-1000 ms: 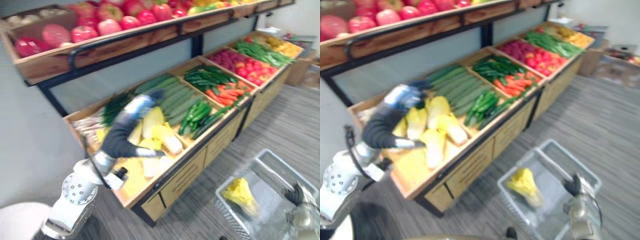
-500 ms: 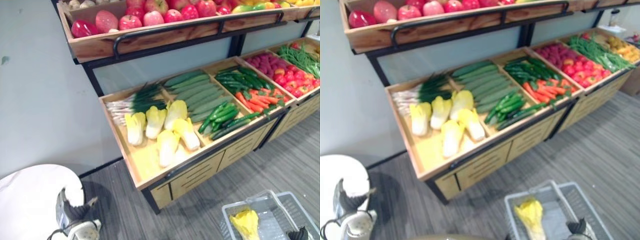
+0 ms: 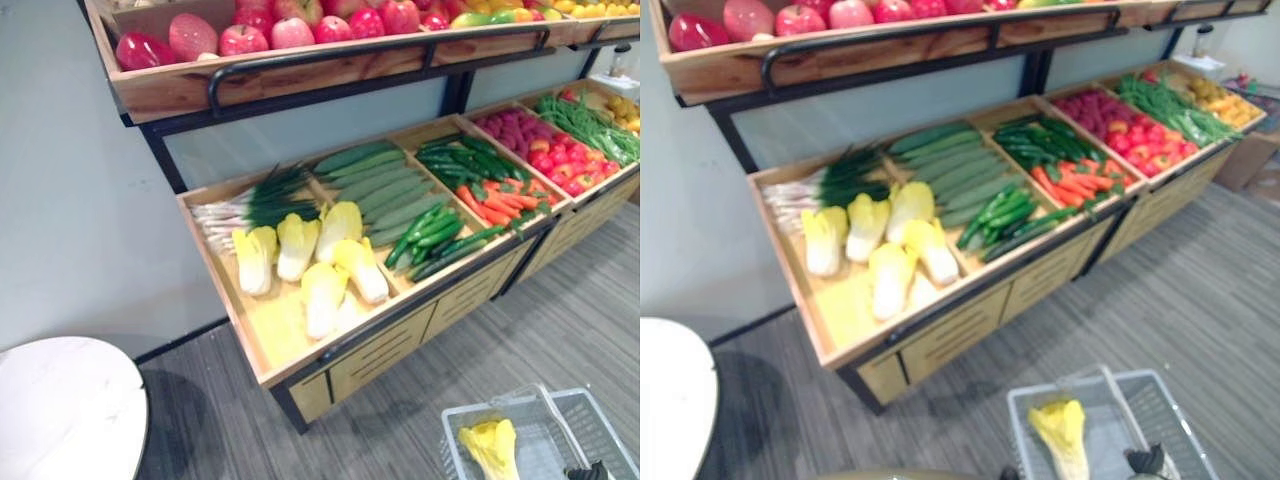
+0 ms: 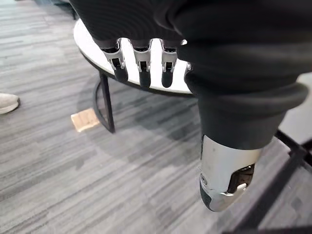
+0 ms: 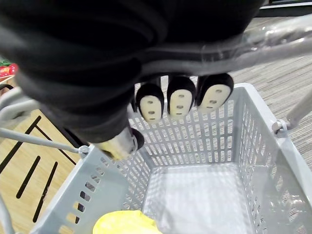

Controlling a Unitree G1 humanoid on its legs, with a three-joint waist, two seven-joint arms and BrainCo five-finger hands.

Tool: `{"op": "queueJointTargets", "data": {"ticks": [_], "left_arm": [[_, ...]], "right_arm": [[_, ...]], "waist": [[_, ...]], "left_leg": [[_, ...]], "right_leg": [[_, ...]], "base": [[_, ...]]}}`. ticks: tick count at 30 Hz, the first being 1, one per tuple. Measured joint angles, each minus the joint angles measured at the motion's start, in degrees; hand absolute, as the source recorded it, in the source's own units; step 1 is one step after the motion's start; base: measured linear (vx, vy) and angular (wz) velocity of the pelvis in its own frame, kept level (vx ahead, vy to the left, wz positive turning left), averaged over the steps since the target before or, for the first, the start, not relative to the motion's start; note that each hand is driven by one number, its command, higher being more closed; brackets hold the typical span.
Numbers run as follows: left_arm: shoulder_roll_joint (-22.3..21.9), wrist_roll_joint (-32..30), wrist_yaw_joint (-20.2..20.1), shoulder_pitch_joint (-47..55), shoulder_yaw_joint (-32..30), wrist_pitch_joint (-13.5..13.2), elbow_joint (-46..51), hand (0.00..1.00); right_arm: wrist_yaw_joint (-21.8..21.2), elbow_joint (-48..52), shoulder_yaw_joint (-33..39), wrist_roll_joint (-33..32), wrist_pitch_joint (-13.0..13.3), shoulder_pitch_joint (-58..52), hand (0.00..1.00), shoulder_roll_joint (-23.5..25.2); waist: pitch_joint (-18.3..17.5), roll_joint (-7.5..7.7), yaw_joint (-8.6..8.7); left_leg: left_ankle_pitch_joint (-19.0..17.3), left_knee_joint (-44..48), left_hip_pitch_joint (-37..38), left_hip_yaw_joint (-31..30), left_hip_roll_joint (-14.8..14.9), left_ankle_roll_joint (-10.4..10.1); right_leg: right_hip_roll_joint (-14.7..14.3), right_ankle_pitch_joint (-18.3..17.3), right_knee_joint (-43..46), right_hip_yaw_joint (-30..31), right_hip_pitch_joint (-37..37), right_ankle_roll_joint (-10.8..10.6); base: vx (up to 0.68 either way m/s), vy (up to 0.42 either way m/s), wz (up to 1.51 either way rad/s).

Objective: Pick vegetable in the basket

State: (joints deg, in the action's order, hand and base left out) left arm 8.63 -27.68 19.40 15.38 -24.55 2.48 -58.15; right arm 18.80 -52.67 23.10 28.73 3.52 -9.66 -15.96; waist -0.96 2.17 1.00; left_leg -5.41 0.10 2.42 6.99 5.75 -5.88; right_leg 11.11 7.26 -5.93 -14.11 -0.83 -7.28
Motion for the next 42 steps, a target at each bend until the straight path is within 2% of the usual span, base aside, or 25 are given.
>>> {"op": "queueJointTargets", "data": {"ticks": [5,7,9,11,12,14,15,16,17,18,21,23,24,25,26,27,29,30,32,36,38,39,40,41,42], "left_arm": [[-0.51,0.02,-3.52,-0.67,12.17,-4.5,1.18,0.0],[-0.85,0.24,-3.94,-1.2,13.83,-5.08,1.82,0.0],[-1.33,0.45,-4.01,-2.19,15.52,-5.06,1.78,0.0],[-1.21,0.51,-4.02,-2.85,16.59,-4.99,1.62,0.0],[-0.9,0.54,-3.97,-3.46,17.24,-4.95,1.62,0.0],[-0.09,0.58,-3.89,-4.41,17.69,-4.88,1.6,0.0],[0.36,0.59,-3.86,-4.26,18.02,-4.87,1.81,0.0],[0.62,0.59,-3.85,-4.96,18.14,-4.97,2.06,0.0],[1.36,0.59,-3.82,-6.27,18.04,-5.17,4.16,0.0],[1.99,0.58,-3.92,-6.51,18.1,-5.27,4.49,0.0],[2.43,0.8,-4.22,-5.44,17.73,-5.25,4.13,0.0],[2.45,3.0,-4.72,-4.55,16.66,-5.07,3.35,0.0],[2.44,3.23,-4.95,-4.23,16.22,-5.07,3.35,0.0],[2.31,4.47,-5.43,-4.11,15.28,-4.99,3.07,0.0],[1.28,4.58,-6.1,-4.11,15.32,-5.14,2.77,0.0],[0.74,4.68,-6.1,-4.04,15.3,-5.12,2.73,0.0],[0.56,4.97,-6.07,-5.2,15.36,-5.18,2.74,0.0],[0.46,5.04,-6.12,-5.69,15.43,-5.11,2.65,0.0],[-0.91,5.04,-6.11,-6.56,15.89,-5.1,2.13,0.0],[-2.08,5.05,-5.99,-5.54,16.48,-5.07,2.21,0.0],[-2.11,5.05,-5.91,-5.34,16.5,-5.05,2.24,0.0],[-2.13,5.06,-5.55,-5.27,16.43,-5.15,2.29,0.0],[-2.15,5.05,-5.08,-5.15,16.41,-5.32,2.31,0.0],[-2.43,5.13,-4.44,-4.62,16.36,-5.65,2.75,0.0],[-2.77,5.15,-4.26,-4.21,16.26,-5.78,3.04,0.0]], "right_arm": [[0.0,0.36,-1.07,-0.11,0.01,-0.63,1.0,-0.02],[0.02,0.48,-0.65,-0.42,-0.01,-0.68,1.0,-0.01],[0.07,2.2,1.25,-0.68,-0.42,-1.01,1.0,0.2],[0.13,5.36,1.31,-0.69,-0.35,-1.37,1.0,1.1],[0.17,7.12,1.21,-0.71,-0.34,-1.15,1.0,1.91],[0.34,10.58,-0.97,-0.74,-0.3,0.32,1.0,3.31],[0.58,11.85,-4.17,-0.93,-0.25,3.36,1.0,3.56],[0.79,12.52,-5.08,-1.31,-0.21,4.69,1.0,3.53],[1.28,13.92,-5.12,-1.49,-0.25,5.44,1.0,2.97],[1.39,13.81,-5.41,-1.5,-0.24,5.46,1.0,2.62],[1.42,13.54,-6.7,-1.38,-0.26,4.66,1.0,2.93],[1.15,12.77,-7.84,-1.27,-0.31,3.96,1.0,2.94],[0.98,12.69,-8.02,-1.2,-0.31,3.89,1.0,2.95],[0.63,12.21,-8.19,-1.19,-0.34,3.62,1.0,2.83],[0.62,12.15,-8.12,-1.24,-0.42,3.51,1.0,2.64],[0.62,12.15,-8.07,-1.27,-0.43,3.2,1.0,2.66],[0.61,12.14,-7.84,-1.51,-0.52,1.59,1.0,3.17],[0.6,12.14,-7.77,-1.61,-0.66,1.07,1.0,3.16],[0.58,12.07,-7.73,-1.56,-1.9,-0.3,1.0,2.84],[0.6,12.12,-8.8,-1.27,-1.93,-3.06,1.0,2.43],[0.65,12.42,-8.87,-1.31,-1.41,-2.78,1.0,2.39],[0.65,12.51,-8.87,-1.36,-0.84,-2.81,1.0,2.23],[0.65,12.51,-8.91,-1.37,-0.64,-2.77,1.0,1.92],[0.72,12.49,-8.89,-1.43,-0.4,-2.69,1.0,1.25],[0.74,12.44,-8.86,-1.48,-0.37,-2.29,1.0,0.63]], "waist": [[0.17,0.17,0.57],[1.27,0.11,0.81],[2.32,-0.68,0.78],[2.49,-0.46,0.99],[2.94,-0.01,1.36],[3.78,0.32,1.98],[5.56,-1.49,1.02],[7.14,-1.37,1.04],[10.25,-1.84,0.85],[11.17,-1.7,0.59],[10.89,-0.62,0.61],[10.29,0.4,0.51],[9.9,1.03,0.46],[9.48,1.15,0.44],[8.84,0.19,0.3],[8.34,-0.42,0.33],[7.99,0.3,0.53],[8.02,0.37,0.54],[7.92,-1.59,0.75],[7.53,-2.16,0.92],[7.68,-3.24,1.15],[8.59,-2.51,1.41],[8.9,-2.85,1.18],[9.36,-1.98,0.44],[9.36,-1.9,0.21]], "left_leg": [[-0.63,0.33,1.11,0.67,-0.02,0.05],[-3.02,4.82,0.46,0.91,0.37,0.2],[-8.73,14.75,-2.73,1.97,1.96,0.45],[-10.9,19.11,-5.53,4.11,2.17,1.15],[-11.62,20.67,-6.85,5.94,2.01,1.81],[-12.95,23.75,-9.04,11.64,2.66,3.07],[-12.27,22.92,-8.62,18.5,5.41,4.73],[-11.99,22.61,-8.29,21.39,6.56,5.25],[-10.0,19.86,-6.13,25.82,7.61,5.96],[-8.53,17.89,-4.68,28.59,7.81,6.18],[-5.95,14.51,-2.4,35.32,8.6,6.27],[-4.43,14.38,-2.08,40.92,9.9,5.55],[-3.96,14.53,-2.13,42.42,10.31,5.17],[-2.48,14.14,-2.26,44.72,10.77,4.4],[-0.89,11.86,-2.73,45.35,11.09,4.05],[0.31,10.58,-3.18,45.3,11.1,3.83],[2.41,10.27,-4.72,46.82,11.11,3.33],[2.44,11.09,-5.17,47.15,11.36,3.31],[2.99,13.36,-5.62,47.32,13.98,3.13],[4.77,14.42,-3.18,47.4,18.23,2.21],[5.44,16.63,-3.0,47.23,20.41,2.04],[6.44,19.26,-3.01,44.99,21.23,2.52],[7.72,21.14,-3.06,40.14,21.08,2.51],[8.31,23.19,-5.05,30.55,18.99,1.55],[6.39,22.14,-5.82,21.84,14.76,-0.53]], "right_leg": [[0.03,-0.28,0.75,0.89,0.21,-0.12],[0.26,-1.87,3.8,1.64,-0.23,-0.36],[0.1,-4.4,10.15,3.51,-2.66,-0.84],[0.19,-3.78,11.2,6.34,-5.51,-1.63],[0.32,-2.39,10.96,8.54,-7.17,-2.31],[-0.72,5.7,7.7,12.95,-11.32,-3.33],[-2.56,13.58,2.26,14.31,-12.54,-0.72],[-3.19,10.3,8.28,10.62,-13.81,2.11],[-2.0,-3.22,26.95,0.68,-16.01,7.8],[-1.02,-6.6,33.37,-2.29,-15.18,8.2],[2.46,-9.98,40.67,-4.15,-9.53,7.45],[6.39,-9.69,39.76,-4.57,-5.67,6.86],[6.9,-9.63,38.26,-4.83,-5.45,6.36],[4.93,-9.98,33.91,-5.72,-5.75,4.69],[2.42,-9.49,29.22,-5.27,-5.36,3.88],[1.42,-9.34,25.83,-4.8,-4.85,3.59],[0.22,-12.04,15.84,-4.4,-3.43,-0.38],[-0.02,-12.55,13.66,-4.49,-2.8,-0.6],[-2.54,-11.13,10.13,-4.51,-1.37,0.24],[-6.66,-11.24,7.99,-3.01,0.98,1.74],[-7.79,-11.58,7.86,-2.59,1.37,2.62],[-7.77,-11.56,7.95,-1.93,2.21,2.93],[-7.39,-11.45,8.02,-0.91,3.07,3.27],[-6.38,-11.22,8.24,1.09,3.29,3.23],[-5.04,-10.9,8.17,2.51,2.97,2.94]], "base": [[-0.02,-0.002,-0.11],[-0.02,0.019,-0.1],[-0.09,0.057,-0.33],[-0.1,0.114,-0.62],[-0.14,0.183,-1.07],[-0.2,0.2,-1.62],[-0.26,0.157,-1.98],[-0.4,0.176,-2.39],[-0.35,0.13,-1.7],[-0.3,0.125,-1.74],[-0.16,0.012,-1.22],[-0.17,-0.161,-1.41],[-0.17,-0.275,-1.35],[-0.13,-0.197,-1.21],[-0.17,-0.252,-1.11],[-0.15,-0.222,-0.95],[-0.2,-0.416,-0.69],[-0.17,-0.4,-0.35],[-0.11,-0.208,-0.18],[-0.12,-0.165,-0.21],[-0.09,-0.126,-0.22],[-0.06,-0.112,-0.22],[-0.07,-0.097,-0.45],[-0.05,-0.01,-0.6],[-0.03,0.084,-0.79]]}}
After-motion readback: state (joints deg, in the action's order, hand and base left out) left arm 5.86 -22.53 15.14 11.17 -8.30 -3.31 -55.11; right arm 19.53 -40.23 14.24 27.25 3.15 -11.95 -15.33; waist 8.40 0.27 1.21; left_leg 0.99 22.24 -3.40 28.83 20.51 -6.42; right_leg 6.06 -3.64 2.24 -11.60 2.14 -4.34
